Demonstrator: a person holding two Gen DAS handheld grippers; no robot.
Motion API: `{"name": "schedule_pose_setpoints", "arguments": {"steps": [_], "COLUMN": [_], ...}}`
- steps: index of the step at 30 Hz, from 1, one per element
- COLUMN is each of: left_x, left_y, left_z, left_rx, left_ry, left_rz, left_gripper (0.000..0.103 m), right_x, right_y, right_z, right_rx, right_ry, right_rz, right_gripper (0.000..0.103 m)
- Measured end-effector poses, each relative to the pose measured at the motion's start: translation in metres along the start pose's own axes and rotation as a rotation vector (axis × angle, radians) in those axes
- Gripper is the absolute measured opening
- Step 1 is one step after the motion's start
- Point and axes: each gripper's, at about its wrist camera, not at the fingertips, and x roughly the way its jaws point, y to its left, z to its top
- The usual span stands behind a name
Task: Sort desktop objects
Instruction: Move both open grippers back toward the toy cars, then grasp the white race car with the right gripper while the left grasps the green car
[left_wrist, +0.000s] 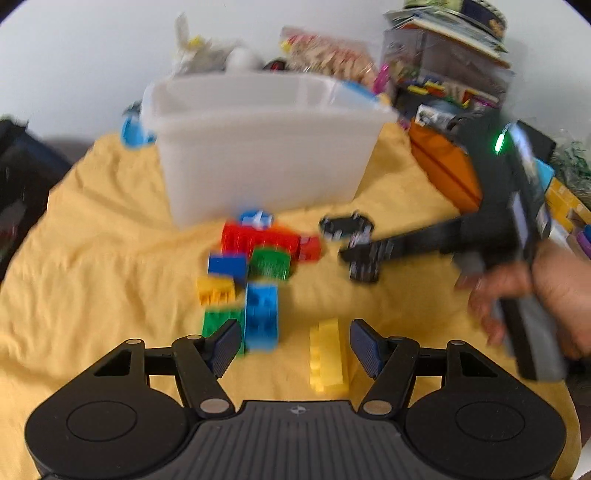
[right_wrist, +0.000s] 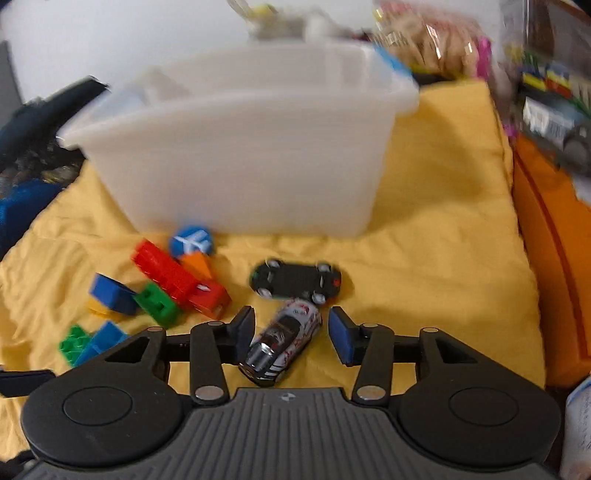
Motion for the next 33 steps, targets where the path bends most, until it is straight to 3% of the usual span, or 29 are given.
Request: {"name": "schedule_pose_setpoints", "arguments": {"steps": [5, 11, 13, 15, 17, 22, 24, 26, 30, 33], "left_x": [0.01, 0.041, 0.058, 0.075, 0.097, 0.142, 0.146, 0.146, 0.135, 0.103], "left_y": [-0.013, -0.031, -0.042, -0.053, -0.063, -0.078, -0.079, -0.074, -0.049, -0.035], "left_z": [0.025, 0.058, 0.068, 0.073, 0.077, 0.079, 0.079, 0.086, 0.098, 0.095], "left_rx": [0.135, 0.278, 0.337, 0.409, 0.473, 0.583, 0.625, 0.582, 0.374, 0.259], "left_ry": [-0.024, -0.004, 0.009, 0.015, 0.031, 0.101, 0.079, 0.081, 0.102, 0.081], "left_rz": [-0.034, -0.115, -0.151, -0.163, -0.16, -0.139, -0.123, -0.112, -0.155, -0.178], "left_gripper": [0.069, 0.069, 0.069, 0.069, 0.063, 0.048, 0.047, 0.028, 0.019, 0.014], "right_x": [0.007, -0.017, -0.026, -0.034, -0.042, -0.053, -0.055, -0.058, -0.064, -0.061], "right_y": [0.007, -0.013, -0.022, -0.03, -0.038, -0.046, -0.044, -0.04, -0.033, -0.026], "right_z": [-0.016, -0.028, -0.034, -0.041, -0.049, -0.066, -0.068, -0.069, -0.067, -0.063], "right_rx": [-0.084, -0.133, -0.171, -0.197, -0.204, -0.176, -0.171, -0.179, -0.182, -0.191], "right_ry": [0.005, 0.051, 0.085, 0.127, 0.147, 0.132, 0.124, 0.106, 0.048, 0.008], "right_rz": [0.021, 0.127, 0.165, 0.217, 0.255, 0.234, 0.227, 0.209, 0.193, 0.165], "right_gripper": [0.045, 0.04, 0.032, 0.032, 0.032, 0.035, 0.035, 0.035, 0.047, 0.049]}}
